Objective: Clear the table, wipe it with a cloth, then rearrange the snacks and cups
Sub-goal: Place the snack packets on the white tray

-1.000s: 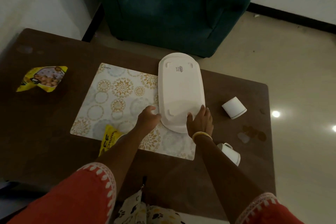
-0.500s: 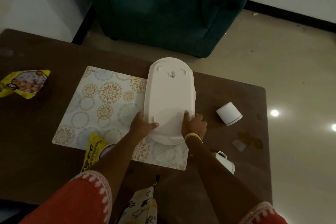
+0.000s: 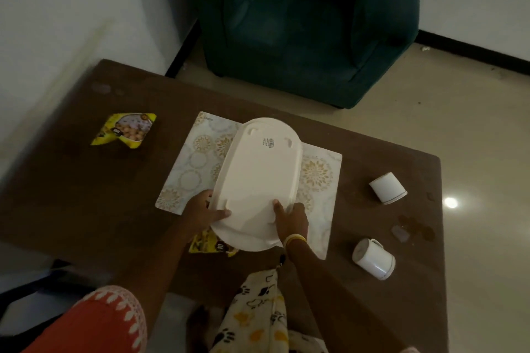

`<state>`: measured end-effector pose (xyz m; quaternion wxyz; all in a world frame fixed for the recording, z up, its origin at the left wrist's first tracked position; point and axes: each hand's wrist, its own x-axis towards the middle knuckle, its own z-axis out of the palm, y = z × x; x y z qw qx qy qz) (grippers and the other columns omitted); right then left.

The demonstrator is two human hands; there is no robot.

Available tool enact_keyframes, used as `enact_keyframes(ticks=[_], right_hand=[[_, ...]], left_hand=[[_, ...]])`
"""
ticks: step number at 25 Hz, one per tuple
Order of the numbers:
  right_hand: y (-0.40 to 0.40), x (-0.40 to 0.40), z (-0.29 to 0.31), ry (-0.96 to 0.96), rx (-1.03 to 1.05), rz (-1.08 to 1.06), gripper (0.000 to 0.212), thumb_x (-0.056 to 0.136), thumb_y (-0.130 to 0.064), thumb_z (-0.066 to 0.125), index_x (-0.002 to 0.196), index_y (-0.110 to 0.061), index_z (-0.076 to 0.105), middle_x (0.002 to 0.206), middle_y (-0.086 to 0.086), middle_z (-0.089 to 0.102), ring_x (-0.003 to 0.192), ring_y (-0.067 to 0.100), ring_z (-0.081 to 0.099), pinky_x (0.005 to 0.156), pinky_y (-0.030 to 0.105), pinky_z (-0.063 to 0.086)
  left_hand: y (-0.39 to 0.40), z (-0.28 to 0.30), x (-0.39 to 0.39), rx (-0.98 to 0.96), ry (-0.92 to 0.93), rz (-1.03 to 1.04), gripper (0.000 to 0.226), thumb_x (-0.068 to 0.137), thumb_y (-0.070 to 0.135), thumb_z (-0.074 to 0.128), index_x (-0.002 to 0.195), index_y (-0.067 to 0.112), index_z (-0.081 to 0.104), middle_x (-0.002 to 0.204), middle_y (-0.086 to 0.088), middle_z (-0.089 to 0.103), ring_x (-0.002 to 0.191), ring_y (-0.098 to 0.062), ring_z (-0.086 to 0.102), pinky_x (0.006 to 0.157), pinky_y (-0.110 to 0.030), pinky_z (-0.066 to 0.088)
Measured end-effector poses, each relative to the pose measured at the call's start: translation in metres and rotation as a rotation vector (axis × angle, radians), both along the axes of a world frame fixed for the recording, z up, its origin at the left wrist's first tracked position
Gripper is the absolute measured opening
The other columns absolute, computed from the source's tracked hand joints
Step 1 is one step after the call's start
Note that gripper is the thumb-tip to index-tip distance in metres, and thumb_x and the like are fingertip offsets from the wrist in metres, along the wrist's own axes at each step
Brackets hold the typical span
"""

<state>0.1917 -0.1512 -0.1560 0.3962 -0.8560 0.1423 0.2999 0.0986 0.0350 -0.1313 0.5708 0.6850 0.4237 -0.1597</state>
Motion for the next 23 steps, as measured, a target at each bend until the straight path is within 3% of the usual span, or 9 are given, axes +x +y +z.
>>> enact_keyframes(ticks=[4, 10, 19, 21, 23], right_hand=[[0.058, -0.076, 0.004, 0.037, 0.005, 0.09, 0.06, 0.088, -0.044, 0.062, 0.129, -0.004, 0.045, 0.127, 0.016, 0.054, 0.117, 0.033, 0.052, 0.097, 0.04, 0.045], [0.137, -0.167, 0.007, -0.026, -0.02, 0.203, 0.055, 0.086, -0.039, 0.065, 0.122, -0.002, 0.048, 0.125, 0.017, 0.051, 0.117, 0.033, 0.05, 0.095, 0.04, 0.044], [0.237, -0.221, 0.008, -0.009, -0.027, 0.492, 0.055, 0.086, -0.04, 0.065, 0.124, -0.004, 0.047, 0.127, 0.015, 0.049, 0.116, 0.032, 0.05, 0.093, 0.037, 0.041], [0.265, -0.218, -0.001, -0.005, -0.017, 0.553, 0.056, 0.087, -0.039, 0.065, 0.128, -0.005, 0.046, 0.129, 0.016, 0.047, 0.118, 0.032, 0.049, 0.096, 0.038, 0.04], [0.292, -0.213, -0.012, -0.007, -0.006, 0.613, 0.058, 0.087, -0.037, 0.065, 0.131, -0.005, 0.045, 0.13, 0.016, 0.046, 0.119, 0.033, 0.049, 0.097, 0.038, 0.04]], left_hand=[[0.049, 0.013, -0.085, -0.12, 0.05, 0.173, 0.063, 0.077, 0.011, 0.077, 0.134, 0.009, 0.049, 0.125, -0.012, 0.057, 0.101, -0.027, 0.057, 0.064, -0.033, 0.054], [0.107, 0.014, -0.205, -0.146, 0.046, 0.286, 0.061, 0.076, 0.015, 0.077, 0.131, 0.01, 0.052, 0.128, -0.012, 0.059, 0.113, -0.034, 0.058, 0.087, -0.054, 0.054], [0.164, 0.003, -0.294, -0.243, -0.018, 0.625, 0.051, 0.081, 0.007, 0.072, 0.128, 0.009, 0.052, 0.129, -0.013, 0.056, 0.112, -0.031, 0.054, 0.086, -0.046, 0.051], [0.176, -0.004, -0.299, -0.263, -0.038, 0.724, 0.057, 0.079, 0.008, 0.074, 0.13, 0.008, 0.05, 0.131, -0.012, 0.055, 0.11, -0.03, 0.054, 0.084, -0.045, 0.05], [0.189, -0.011, -0.301, -0.299, -0.095, 0.772, 0.078, 0.058, 0.024, 0.09, 0.125, 0.01, 0.052, 0.124, -0.009, 0.058, 0.107, -0.029, 0.055, 0.084, -0.046, 0.049]])
